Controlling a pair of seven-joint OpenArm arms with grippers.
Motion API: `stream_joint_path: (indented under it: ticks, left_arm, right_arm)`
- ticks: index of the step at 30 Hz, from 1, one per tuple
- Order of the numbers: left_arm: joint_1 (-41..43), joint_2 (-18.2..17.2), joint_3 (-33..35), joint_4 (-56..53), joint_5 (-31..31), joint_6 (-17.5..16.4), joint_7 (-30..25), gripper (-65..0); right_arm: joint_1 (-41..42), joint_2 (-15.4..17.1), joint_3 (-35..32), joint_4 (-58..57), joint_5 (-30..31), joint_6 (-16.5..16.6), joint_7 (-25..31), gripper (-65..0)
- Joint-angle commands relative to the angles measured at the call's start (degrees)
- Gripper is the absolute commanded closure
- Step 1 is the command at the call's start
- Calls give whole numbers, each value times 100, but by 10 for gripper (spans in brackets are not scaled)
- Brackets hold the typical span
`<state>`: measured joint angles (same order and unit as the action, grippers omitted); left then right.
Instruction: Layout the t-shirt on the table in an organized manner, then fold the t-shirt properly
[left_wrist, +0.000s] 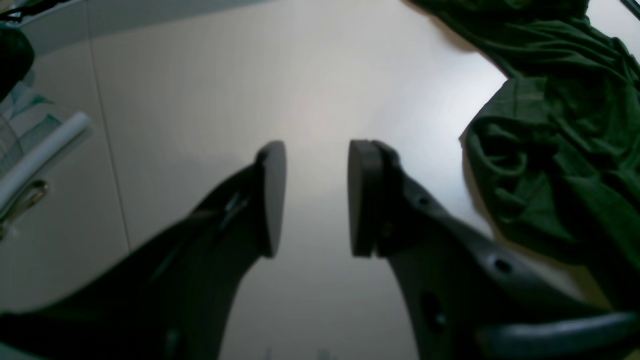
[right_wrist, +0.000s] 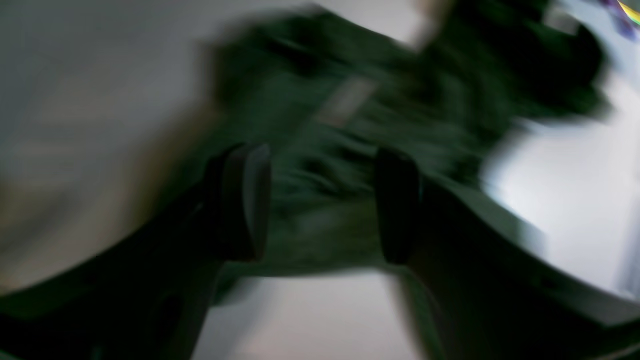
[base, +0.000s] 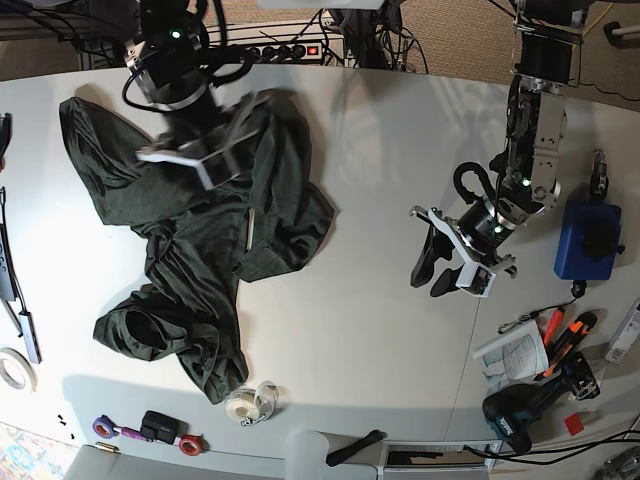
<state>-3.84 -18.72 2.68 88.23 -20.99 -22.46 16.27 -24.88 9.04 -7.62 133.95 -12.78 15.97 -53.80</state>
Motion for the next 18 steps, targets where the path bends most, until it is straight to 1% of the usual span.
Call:
stream_joint_path:
  ticks: [1,2,3,6,8,12,14,18]
  left_arm:
    - [-85,-33,-17,101,-103,-7,-168,-222]
    - [-59,-31,-17,101,-168,-13,-168,-222]
    - [-39,-31,-17,101,-267,-74,-168,-222]
    - [37,-15,-17,101,-463,-444,-155,-222]
    - [55,2,-17,101,-575,-636,-39,-222]
    - [101,2,-17,101,-656,-1110,155,-222]
    - [101,15,-17,101,-660,-1349,461,-222]
    - [166,13,-17,101,-1082,-1528,1001,-222]
  right_arm:
    - [28,20,111,105,-236,-229,212,-325]
    - [31,20,247,105,-393,-378,269,-325]
    - [31,15,428,105,-426,-435,317,-325]
    - [31,17,1084,105,-240,-442,339,-325]
    - [28,17,1552,105,-7,-435,352,-325]
    - [28,17,2391,105,546,-269,396,-325]
    - [31,20,2697,105,811,-170,442,-325]
    - [205,22,3012,-863,1088,9,452,-325]
